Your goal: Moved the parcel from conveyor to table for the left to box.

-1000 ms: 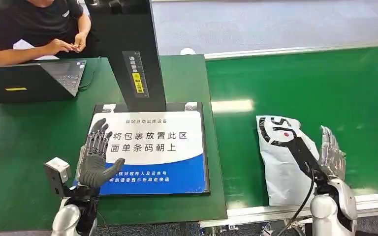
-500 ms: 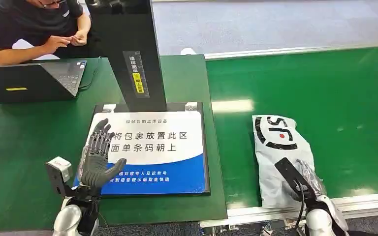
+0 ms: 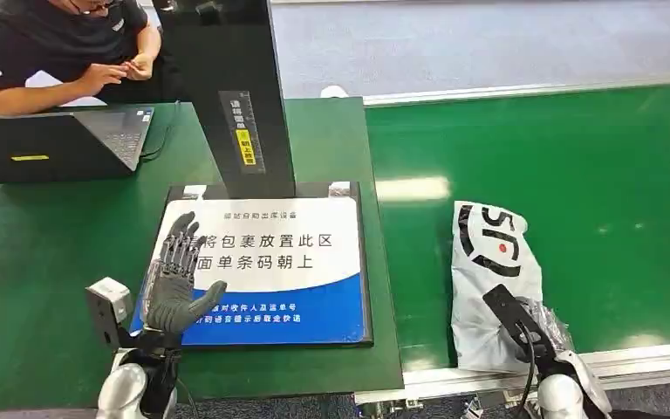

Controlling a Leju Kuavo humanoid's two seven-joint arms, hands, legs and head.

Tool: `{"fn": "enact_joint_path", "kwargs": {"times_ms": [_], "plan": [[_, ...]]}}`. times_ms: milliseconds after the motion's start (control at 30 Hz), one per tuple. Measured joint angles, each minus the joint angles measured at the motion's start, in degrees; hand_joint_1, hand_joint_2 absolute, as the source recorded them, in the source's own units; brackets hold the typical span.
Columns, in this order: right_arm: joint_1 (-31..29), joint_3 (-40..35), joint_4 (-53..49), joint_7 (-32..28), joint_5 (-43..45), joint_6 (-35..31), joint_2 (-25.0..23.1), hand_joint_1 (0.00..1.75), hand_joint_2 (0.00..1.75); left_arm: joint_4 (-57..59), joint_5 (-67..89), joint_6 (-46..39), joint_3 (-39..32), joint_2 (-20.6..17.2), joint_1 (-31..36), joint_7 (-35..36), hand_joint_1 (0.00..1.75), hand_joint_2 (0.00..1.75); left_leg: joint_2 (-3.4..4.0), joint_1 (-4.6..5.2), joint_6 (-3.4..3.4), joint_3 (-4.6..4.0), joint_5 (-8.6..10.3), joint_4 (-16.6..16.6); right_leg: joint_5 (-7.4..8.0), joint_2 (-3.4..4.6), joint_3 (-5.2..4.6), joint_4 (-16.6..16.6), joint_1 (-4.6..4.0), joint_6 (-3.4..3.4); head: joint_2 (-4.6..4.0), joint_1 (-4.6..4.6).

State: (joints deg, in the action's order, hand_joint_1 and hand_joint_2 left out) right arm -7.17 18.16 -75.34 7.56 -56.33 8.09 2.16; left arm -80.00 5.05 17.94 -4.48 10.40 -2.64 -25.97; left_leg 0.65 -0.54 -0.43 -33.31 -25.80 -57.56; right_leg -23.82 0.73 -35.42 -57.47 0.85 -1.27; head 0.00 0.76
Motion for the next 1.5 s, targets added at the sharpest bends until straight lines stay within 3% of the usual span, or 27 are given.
{"fn": "enact_joint_path", "kwargs": {"times_ms": [133,200,300,333,433,567,733,967,1167,1333,1400,1500], "plan": [[0.2,0.0,-0.2,0.0,0.0,0.0,0.0,1.41,1.75,0.1,0.0,0.0,0.0,0.0,0.0,0.0,0.0,1.75,0.0,0.0,0.0,0.03,0.0,0.0,0.0,0.0,0.02,0.0,-0.02,0.0,0.0,0.0],[0.3,0.0,-0.4,0.0,0.0,0.0,0.0,1.41,1.75,0.2,0.0,0.0,0.0,0.0,0.0,0.0,0.0,1.75,0.0,0.0,0.0,0.03,0.0,0.0,0.0,0.0,0.03,0.0,-0.04,0.0,0.0,0.0],[0.6,0.0,-0.6,0.0,0.0,0.0,0.0,1.45,1.75,0.3,0.0,0.0,0.0,0.0,0.0,0.0,0.0,1.75,0.0,0.0,0.0,0.03,0.0,0.0,-0.01,0.0,0.02,0.0,-0.06,0.01,0.0,0.0],[0.7,0.0,-0.7,0.0,0.0,0.0,0.0,1.57,1.75,0.3,0.0,0.0,0.0,0.0,0.0,0.0,0.0,1.75,0.0,0.0,0.0,0.03,0.0,0.0,-0.01,0.0,0.02,0.0,-0.07,0.01,0.0,0.0],[0.9,0.0,-0.7,-0.1,0.0,-0.7,0.0,1.71,1.75,0.4,0.0,0.0,0.0,0.0,0.0,0.0,0.0,1.75,0.0,0.0,0.0,0.02,0.0,0.0,-0.01,0.0,0.02,0.0,-0.07,0.02,0.0,0.0],[1.8,-0.1,-1.5,-2.1,-1.1,-8.2,-0.2,1.75,1.75,0.4,0.0,0.0,0.0,0.0,-0.2,0.1,0.0,1.75,-0.01,0.0,0.0,-0.05,0.0,0.0,-0.01,-0.01,-0.01,0.0,-0.03,0.01,0.0,0.0],[3.4,0.1,-6.5,-9.5,-1.0,-21.2,-1.2,1.75,1.75,0.0,0.0,0.1,0.0,0.0,-1.2,0.0,0.0,1.75,0.0,0.0,0.01,-0.07,-0.01,0.0,-0.02,0.0,-0.05,0.0,0.0,0.01,0.0,0.0],[5.4,0.4,-15.9,-27.4,6.2,-38.5,-4.3,1.75,1.75,0.0,0.6,0.1,0.0,0.0,-1.2,-1.1,0.0,1.75,0.0,0.0,0.01,-0.06,-0.01,0.0,-0.02,0.0,-0.06,0.0,-0.01,0.0,0.0,0.02],[6.7,0.3,-21.6,-36.0,12.5,-45.6,-6.1,1.75,1.75,0.2,0.5,-0.3,0.5,0.0,-0.5,-1.3,0.0,1.75,0.0,0.0,0.01,-0.06,-0.01,0.0,-0.02,0.0,-0.05,0.0,0.0,0.0,0.0,0.0],[7.4,-0.6,-24.7,-39.9,17.2,-46.4,-6.8,1.75,1.75,0.5,0.1,-0.8,1.2,0.0,0.1,-1.5,0.0,1.75,0.0,0.0,0.01,-0.06,-0.01,0.0,-0.01,0.0,-0.05,0.0,0.02,0.0,0.0,0.02],[7.3,-1.4,-25.4,-40.4,18.7,-43.8,-6.8,1.75,1.75,0.7,-0.1,-0.9,1.2,0.0,0.4,-1.7,0.0,1.75,0.01,0.0,0.01,-0.08,-0.01,0.0,-0.01,0.0,-0.04,0.0,0.02,0.0,0.0,0.0],[6.6,-3.9,-25.4,-40.3,20.0,-34.9,-6.8,1.75,1.75,1.0,-0.4,-1.1,1.4,-0.1,0.9,-2.0,0.0,1.75,0.01,0.0,0.01,-0.09,-0.01,0.0,-0.01,0.0,-0.05,0.0,0.01,0.0,0.0,0.0]]}}
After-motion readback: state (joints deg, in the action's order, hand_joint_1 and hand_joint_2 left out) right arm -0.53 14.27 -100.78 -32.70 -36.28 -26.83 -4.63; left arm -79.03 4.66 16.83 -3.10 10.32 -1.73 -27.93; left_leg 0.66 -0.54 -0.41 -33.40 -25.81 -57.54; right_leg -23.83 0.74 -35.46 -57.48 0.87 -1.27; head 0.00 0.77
